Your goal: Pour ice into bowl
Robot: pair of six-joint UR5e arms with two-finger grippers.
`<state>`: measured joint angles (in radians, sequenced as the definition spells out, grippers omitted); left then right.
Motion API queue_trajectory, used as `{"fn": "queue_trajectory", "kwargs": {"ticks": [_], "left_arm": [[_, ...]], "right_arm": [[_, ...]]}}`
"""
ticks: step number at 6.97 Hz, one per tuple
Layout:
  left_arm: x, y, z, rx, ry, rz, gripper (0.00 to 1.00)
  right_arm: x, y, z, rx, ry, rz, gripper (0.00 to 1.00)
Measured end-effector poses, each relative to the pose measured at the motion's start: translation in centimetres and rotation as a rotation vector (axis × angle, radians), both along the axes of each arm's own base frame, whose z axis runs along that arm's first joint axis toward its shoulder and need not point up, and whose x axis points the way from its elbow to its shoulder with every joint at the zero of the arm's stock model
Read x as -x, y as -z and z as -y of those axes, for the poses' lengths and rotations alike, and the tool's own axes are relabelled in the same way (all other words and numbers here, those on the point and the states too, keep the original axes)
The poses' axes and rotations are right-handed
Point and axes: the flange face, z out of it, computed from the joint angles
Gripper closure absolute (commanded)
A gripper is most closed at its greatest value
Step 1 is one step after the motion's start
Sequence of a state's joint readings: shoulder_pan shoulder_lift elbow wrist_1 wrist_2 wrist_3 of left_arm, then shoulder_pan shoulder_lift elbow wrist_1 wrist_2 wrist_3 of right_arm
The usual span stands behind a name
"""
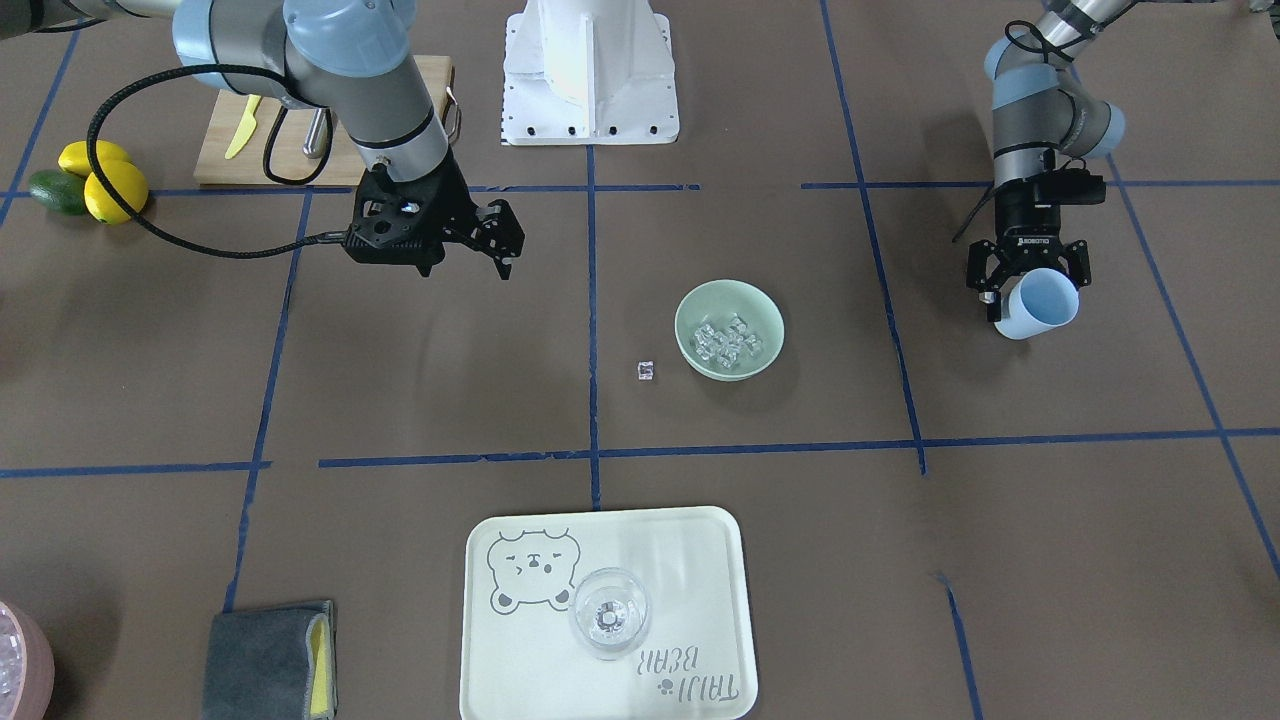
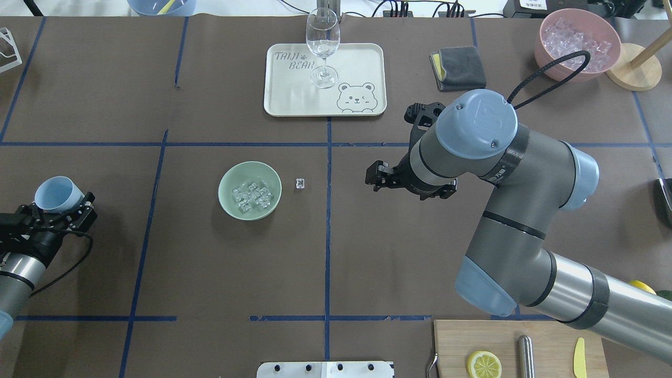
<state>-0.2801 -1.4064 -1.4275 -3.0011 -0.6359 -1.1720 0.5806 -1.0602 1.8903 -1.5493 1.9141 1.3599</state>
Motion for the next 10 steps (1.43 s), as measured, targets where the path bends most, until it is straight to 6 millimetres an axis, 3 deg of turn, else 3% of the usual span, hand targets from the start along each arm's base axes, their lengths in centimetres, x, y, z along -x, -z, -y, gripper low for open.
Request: {"fn": "queue_trajectory", "kwargs": {"ticks": [5, 10], "left_arm": [[1.1, -0.1, -0.3, 0.008, -0.012, -0.001, 0.0], [3.1, 1.6, -1.1, 0.018, -0.05, -0.031, 0.0]], "right_arm": [[0.1, 0.0, -0.3, -0.001, 0.004, 0.001, 0.0], [1.4, 0.6, -1.5, 0.011, 0.011, 0.009, 0.0]]}}
